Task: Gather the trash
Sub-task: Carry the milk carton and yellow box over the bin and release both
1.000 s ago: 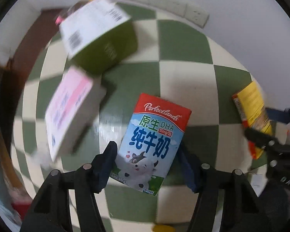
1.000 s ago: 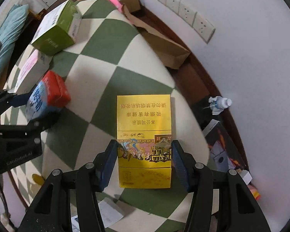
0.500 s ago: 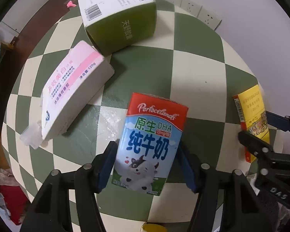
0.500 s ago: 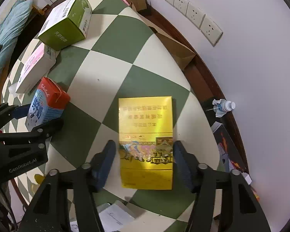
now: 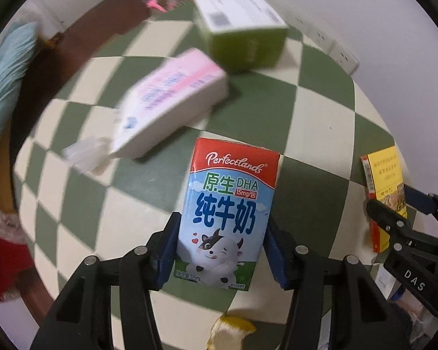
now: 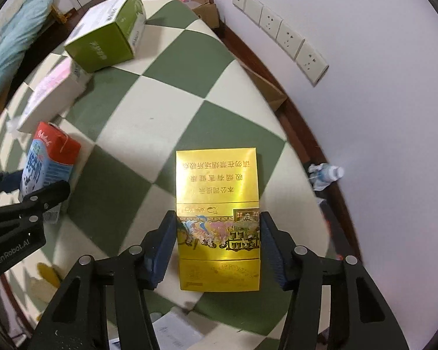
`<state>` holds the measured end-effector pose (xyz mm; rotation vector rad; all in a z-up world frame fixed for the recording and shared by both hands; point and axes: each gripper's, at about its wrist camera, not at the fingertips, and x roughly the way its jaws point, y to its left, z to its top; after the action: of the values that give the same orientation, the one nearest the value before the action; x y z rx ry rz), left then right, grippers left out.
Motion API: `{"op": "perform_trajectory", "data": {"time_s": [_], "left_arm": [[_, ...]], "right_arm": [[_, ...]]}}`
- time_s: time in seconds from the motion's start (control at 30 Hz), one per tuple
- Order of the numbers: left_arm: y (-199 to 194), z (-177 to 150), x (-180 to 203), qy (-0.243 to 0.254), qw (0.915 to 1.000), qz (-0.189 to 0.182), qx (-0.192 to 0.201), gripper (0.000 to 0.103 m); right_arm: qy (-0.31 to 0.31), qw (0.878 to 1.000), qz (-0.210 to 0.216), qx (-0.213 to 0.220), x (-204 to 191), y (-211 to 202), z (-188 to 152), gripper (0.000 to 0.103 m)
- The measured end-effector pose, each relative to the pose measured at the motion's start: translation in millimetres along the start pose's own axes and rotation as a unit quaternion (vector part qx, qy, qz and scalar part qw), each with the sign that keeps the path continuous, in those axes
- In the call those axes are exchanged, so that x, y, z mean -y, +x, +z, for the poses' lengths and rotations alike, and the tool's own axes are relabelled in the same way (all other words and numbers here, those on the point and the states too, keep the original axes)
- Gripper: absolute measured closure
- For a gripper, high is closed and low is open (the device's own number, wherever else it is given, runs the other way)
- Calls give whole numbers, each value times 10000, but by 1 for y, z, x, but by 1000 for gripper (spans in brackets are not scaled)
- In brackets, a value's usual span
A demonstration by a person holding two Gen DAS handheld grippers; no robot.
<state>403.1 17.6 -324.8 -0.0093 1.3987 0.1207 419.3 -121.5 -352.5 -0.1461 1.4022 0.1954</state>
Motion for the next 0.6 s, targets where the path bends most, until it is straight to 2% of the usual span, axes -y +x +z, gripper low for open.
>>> {"op": "perform_trajectory", "data": {"time_s": [0.1, 0.23, 0.37, 0.43, 0.6], "left_arm": [[-24, -12, -13, -253, 9992, 149, 273, 53], [-68, -49, -47, -763, 9944, 180, 707, 53], [-118, -83, -74, -1297, 9848, 231, 1132, 53], [-139, -85, -86, -1448, 9807, 284, 1285, 53], [-180, -128, -120, -1794, 9688, 448, 1651, 53]], "right_arm": [[-102, 9998, 68, 164, -8, -14, -4, 45], [-258, 9985, 206, 435, -25, -44, -16, 45], [-395, 9954, 380, 786, -43, -80, -26, 45], [-483, 9931, 480, 957, -50, -95, -29, 45], [-817, 9849, 757, 1324, -82, -134, -43, 45]]}}
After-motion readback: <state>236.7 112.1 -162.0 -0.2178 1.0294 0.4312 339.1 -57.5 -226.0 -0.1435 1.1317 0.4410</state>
